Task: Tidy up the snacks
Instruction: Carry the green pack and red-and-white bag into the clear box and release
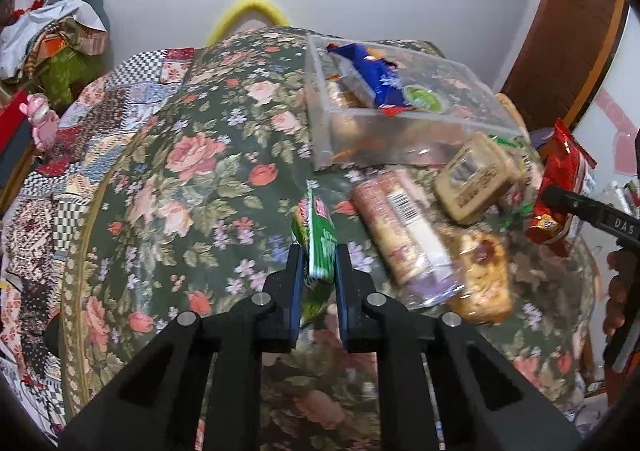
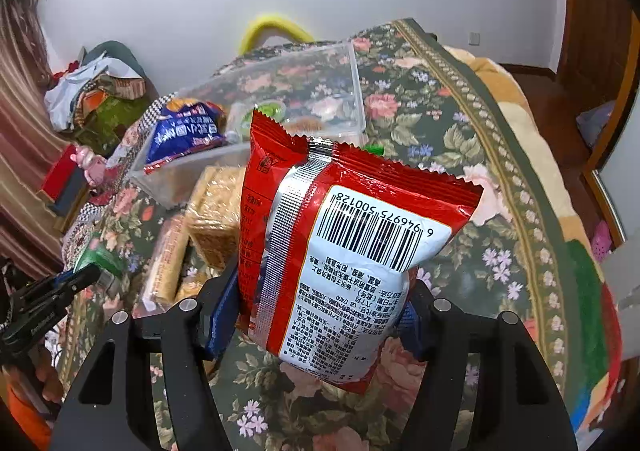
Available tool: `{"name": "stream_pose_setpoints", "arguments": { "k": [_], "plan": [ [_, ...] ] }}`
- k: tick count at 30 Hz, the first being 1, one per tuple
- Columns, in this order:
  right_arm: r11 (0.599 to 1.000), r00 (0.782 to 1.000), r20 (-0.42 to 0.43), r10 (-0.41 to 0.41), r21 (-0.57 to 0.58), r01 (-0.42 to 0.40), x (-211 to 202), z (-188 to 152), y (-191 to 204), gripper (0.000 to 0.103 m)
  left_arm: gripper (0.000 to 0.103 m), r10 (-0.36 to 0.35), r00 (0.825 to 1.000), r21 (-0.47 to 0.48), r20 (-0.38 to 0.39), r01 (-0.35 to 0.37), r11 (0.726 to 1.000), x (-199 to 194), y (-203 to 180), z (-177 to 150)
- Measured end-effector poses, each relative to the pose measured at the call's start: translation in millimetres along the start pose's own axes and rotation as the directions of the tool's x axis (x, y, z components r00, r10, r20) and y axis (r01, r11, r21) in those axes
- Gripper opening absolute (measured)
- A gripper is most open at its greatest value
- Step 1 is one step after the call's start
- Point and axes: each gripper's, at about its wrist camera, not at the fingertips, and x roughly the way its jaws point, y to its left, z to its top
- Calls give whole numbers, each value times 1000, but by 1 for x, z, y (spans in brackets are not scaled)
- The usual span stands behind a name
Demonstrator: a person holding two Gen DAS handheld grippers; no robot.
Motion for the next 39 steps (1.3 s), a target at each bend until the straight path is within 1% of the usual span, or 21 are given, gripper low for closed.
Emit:
{"name": "stream_pose_setpoints", "arguments": {
  "k": [3, 6, 7, 11, 14, 19, 24, 30, 36, 39],
  "plan": [
    [1000, 1000, 6, 11, 5, -11, -3, 1, -1, 62, 14, 16, 1000, 13, -2, -16, 1000, 2, -5, 1],
    [1000, 1000, 7, 17, 14, -17, -5, 0, -4, 62, 14, -10, 1000, -13, -27, 9, 1000, 13, -2, -1],
    [1000, 1000, 5, 15, 15, -16, -4, 0, -5, 62, 14, -9, 999, -19, -36, 8, 1000, 18, -1, -2],
    [1000, 1000, -3, 11, 16, -11, -3, -2, -7, 62, 13, 8, 1000, -10, -4, -8, 1000, 18, -2, 0],
    [1000, 1000, -3, 9, 18, -9, -2, -1, -8, 62, 13, 25, 1000, -3, -2, -25, 1000, 21, -3, 2],
    [1000, 1000, 11, 6, -1, -6, -6, 5, -6, 62, 12, 12, 1000, -19, 19, -11, 1000, 13, -2, 9],
    [999, 999, 40, 1, -36, 0, -11, 17, -2, 62, 12, 1, 997, 15, 78, -2, 1000, -8, -15, 27],
    [997, 997, 81, 5, -72, 0, -16, 38, 5, 62, 12, -25, 987, 53, 158, 17, 998, -30, -36, 58],
    [995, 994, 106, 20, -101, -9, -11, 61, 9, 62, 12, -68, 978, 74, 196, 55, 996, -33, -55, 85],
    [994, 993, 116, 20, -110, -8, -7, 71, 10, 62, 12, -77, 975, 96, 209, 58, 994, -28, -66, 98]
  ]
}}
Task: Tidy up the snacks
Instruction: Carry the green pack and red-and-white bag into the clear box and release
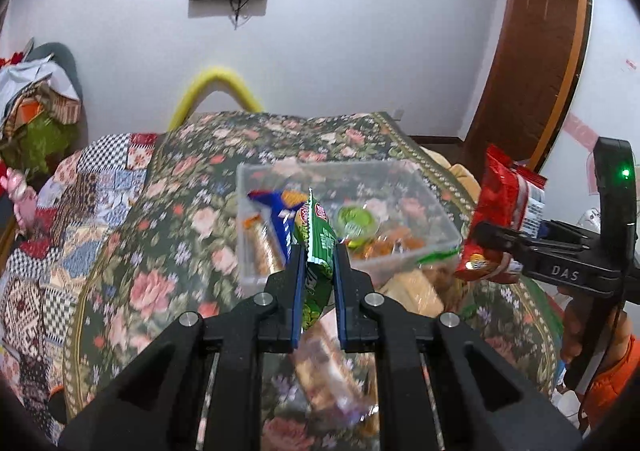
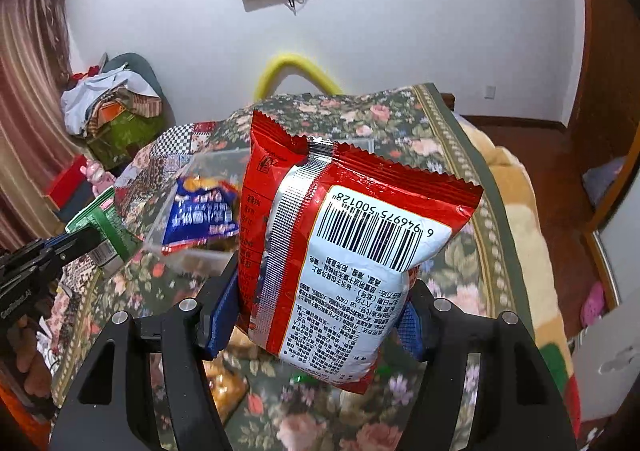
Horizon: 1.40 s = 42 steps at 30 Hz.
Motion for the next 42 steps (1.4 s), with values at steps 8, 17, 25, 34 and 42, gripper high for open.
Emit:
{"name": "stream_pose_setpoints", "arguments": {
  "k": [8, 17, 25, 34, 42],
  "plan": [
    [1000, 1000, 2, 5, -27, -4, 21, 19, 1, 62, 12, -16, 1000, 26, 2, 16, 1000, 29, -15, 20],
    [999, 997, -69, 36, -16, -38, 62, 33, -6, 62, 12, -42, 999, 15, -28, 43, 999, 68, -21, 32],
    [996, 995, -99, 28, -76, -35, 82, 45, 1, 59, 12, -54, 996, 4, -68, 55, 998, 108, -21, 40],
    [994, 994, -107, 22, -105, -33, 84, 40, -2, 59, 13, -72, 989, -45, -127, 66, 997, 131, -14, 35],
    [992, 996, -91, 21, -119, -32, 60, 33, -3, 60, 40, -43, 992, -43, -122, 38, 998, 119, -14, 33]
  ]
}}
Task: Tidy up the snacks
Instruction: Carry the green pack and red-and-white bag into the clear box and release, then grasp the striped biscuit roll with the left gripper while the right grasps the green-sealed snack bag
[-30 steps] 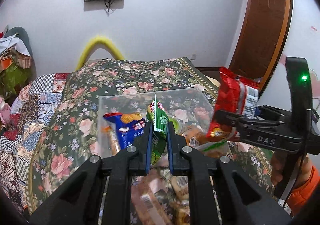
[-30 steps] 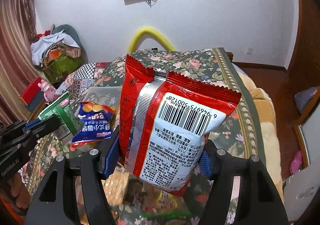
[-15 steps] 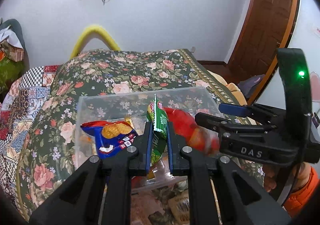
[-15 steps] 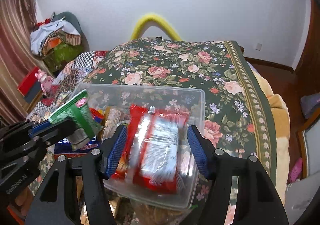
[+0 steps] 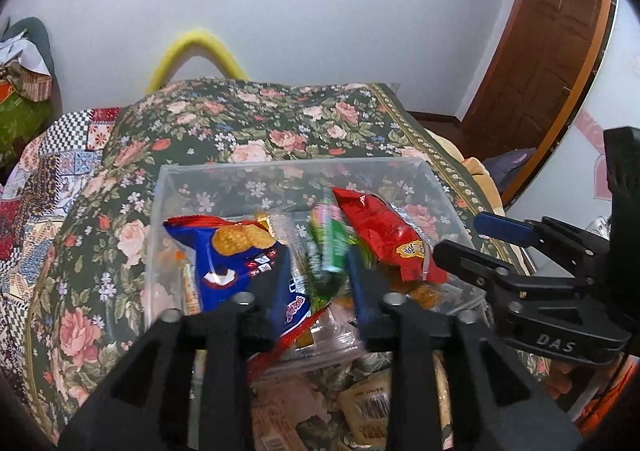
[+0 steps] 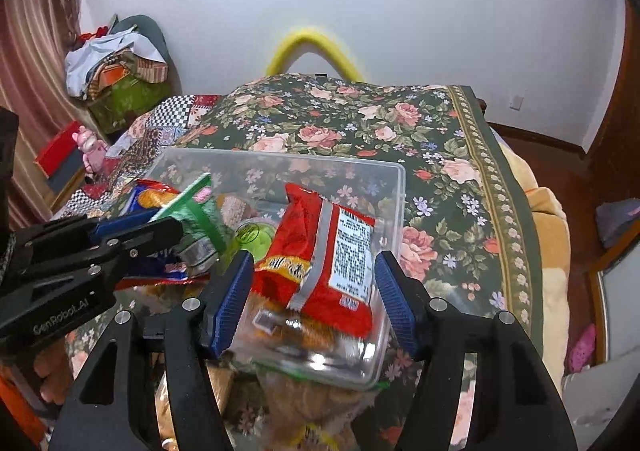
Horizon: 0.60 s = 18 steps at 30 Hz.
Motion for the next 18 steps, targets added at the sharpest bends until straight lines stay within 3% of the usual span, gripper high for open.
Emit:
{"name": "stream_pose_setpoints", "arguments": {
  "k": [3, 10, 18],
  "plan": [
    [1000, 1000, 9, 5, 11, -5, -9, -4, -1, 62, 53, 25, 999, 19, 37, -26, 999, -18, -4, -2],
    [999, 1000, 29, -9, 33, 8, -36, -20, -2, 67, 61, 39, 997, 36, 62, -42, 998, -53, -4, -10],
    [998, 999, 32, -23, 61, 21, -57, -45, -4, 70, 68, 73, 997, 25, 30, -73, 997, -77, 6, -37]
  ]
}}
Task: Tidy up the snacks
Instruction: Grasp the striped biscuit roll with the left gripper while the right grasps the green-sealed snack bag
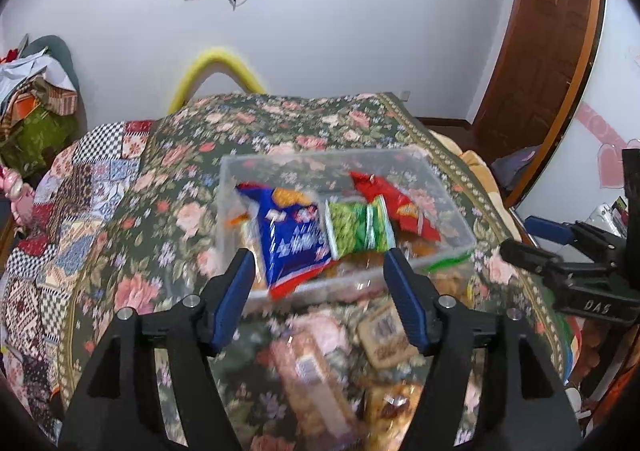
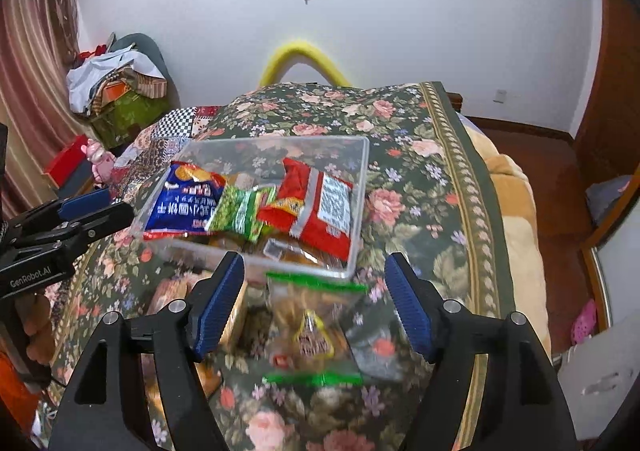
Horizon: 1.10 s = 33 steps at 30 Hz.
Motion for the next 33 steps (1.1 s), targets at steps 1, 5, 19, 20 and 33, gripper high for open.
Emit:
{"name": "stream_pose_setpoints", "arguments": {
  "k": [1, 5, 19, 20, 33],
  "plan": [
    [1000, 1000, -1, 0, 4, 0, -1, -3, 0, 70, 68, 4, 1000, -3, -10, -4, 1000, -1, 2, -6],
    [1000, 1000, -17, -3, 22, 3, -3, -17, -4, 71, 68, 17, 998, -10, -54, -17, 1000, 0, 9, -23],
    [996, 991, -133, 19, 94, -7, 24, -60, -12, 71, 68, 1, 981, -33, -194, -8, 999, 35, 12, -75],
    [995, 990, -136, 23, 97, -10, 26, -62, -12, 71, 68, 3, 978, -30, -208, -9, 999, 40, 13, -79],
    [990, 978, -194, 72, 134, -46, 54, -65, -13, 71, 67, 13, 964, -45, -264, -26, 999, 73, 31, -109]
  ]
}}
